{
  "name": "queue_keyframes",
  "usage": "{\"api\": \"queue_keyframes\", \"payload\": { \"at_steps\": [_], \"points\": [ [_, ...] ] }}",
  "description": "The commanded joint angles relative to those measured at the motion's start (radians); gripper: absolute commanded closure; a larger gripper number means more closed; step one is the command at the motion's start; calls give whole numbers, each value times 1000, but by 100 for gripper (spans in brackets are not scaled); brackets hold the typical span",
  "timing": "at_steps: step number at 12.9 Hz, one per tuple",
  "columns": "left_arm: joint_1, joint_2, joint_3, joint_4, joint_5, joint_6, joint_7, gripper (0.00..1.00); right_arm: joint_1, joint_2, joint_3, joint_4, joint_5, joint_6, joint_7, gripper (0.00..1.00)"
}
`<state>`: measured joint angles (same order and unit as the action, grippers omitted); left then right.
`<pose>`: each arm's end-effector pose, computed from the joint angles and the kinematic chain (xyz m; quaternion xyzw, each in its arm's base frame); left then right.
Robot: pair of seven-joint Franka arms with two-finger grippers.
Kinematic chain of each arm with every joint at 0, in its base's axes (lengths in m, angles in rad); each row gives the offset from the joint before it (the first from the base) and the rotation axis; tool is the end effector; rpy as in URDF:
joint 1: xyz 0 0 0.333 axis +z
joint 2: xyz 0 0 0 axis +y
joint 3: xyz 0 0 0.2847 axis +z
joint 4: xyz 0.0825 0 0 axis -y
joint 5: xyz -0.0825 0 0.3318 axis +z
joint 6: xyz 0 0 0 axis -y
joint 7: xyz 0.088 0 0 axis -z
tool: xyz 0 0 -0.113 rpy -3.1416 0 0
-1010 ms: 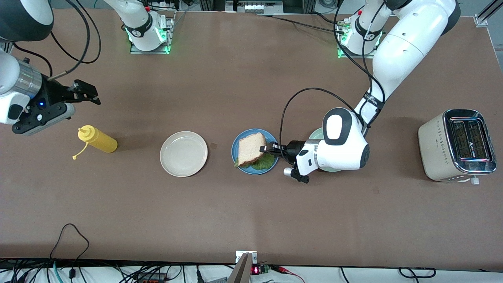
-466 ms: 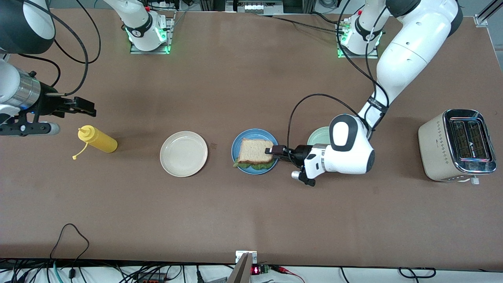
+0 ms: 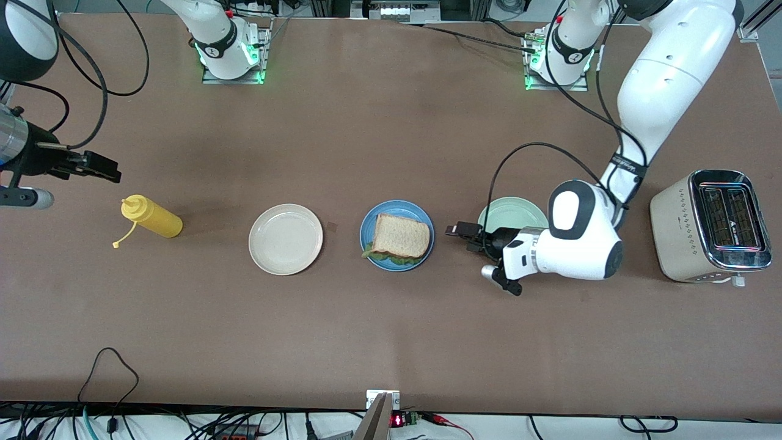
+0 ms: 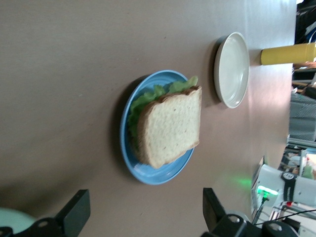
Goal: Make sandwich in blue plate with both arms
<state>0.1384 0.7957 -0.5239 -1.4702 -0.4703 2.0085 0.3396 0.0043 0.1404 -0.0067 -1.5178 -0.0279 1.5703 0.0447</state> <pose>0.6040 -0.2129 0.2599 0.9054 -0.1689 -0.0924 0.3783 0.5370 -0.0042 0.5363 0.9987 -0.0229 -0.0436 0.0153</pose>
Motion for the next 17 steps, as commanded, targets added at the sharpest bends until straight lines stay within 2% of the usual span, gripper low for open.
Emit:
{"api": "queue_keyframes", "payload": {
  "at_steps": [1, 4, 7, 10, 11, 12, 14, 15, 17],
  "points": [
    [35, -84, 24, -25, 128, -80, -2, 0, -6, -45, 1, -12, -11, -13, 15, 0],
    [61, -163, 39, -13, 234, -232, -71, 0, -15, -50, 1, -10, -12, -7, 14, 0],
    [63, -269, 39, -10, 389, -364, -196, 0, -35, -50, -1, -9, -3, -1, 17, 0],
    [63, -338, 39, 60, 520, -469, -254, 0, -38, -42, 1, 19, -3, -9, 11, 0],
    [60, -395, 47, 56, 544, -497, -255, 0, -38, -41, 1, 24, -3, -7, 9, 0],
    [38, -444, 101, 33, 538, -501, -260, 0, -38, -36, 1, 24, -1, -6, 10, 0],
    [-127, -528, 325, 13, 535, -501, -304, 0, -35, -35, 2, 24, -1, -7, 14, 0],
    [-173, -580, 390, -14, 533, -499, -324, 0, -35, -35, 4, 24, -1, -9, 14, 0],
    [-210, -689, 462, -96, 532, -464, -338, 0, -35, -36, 4, 24, 0, -13, 14, 0]
  ]
}}
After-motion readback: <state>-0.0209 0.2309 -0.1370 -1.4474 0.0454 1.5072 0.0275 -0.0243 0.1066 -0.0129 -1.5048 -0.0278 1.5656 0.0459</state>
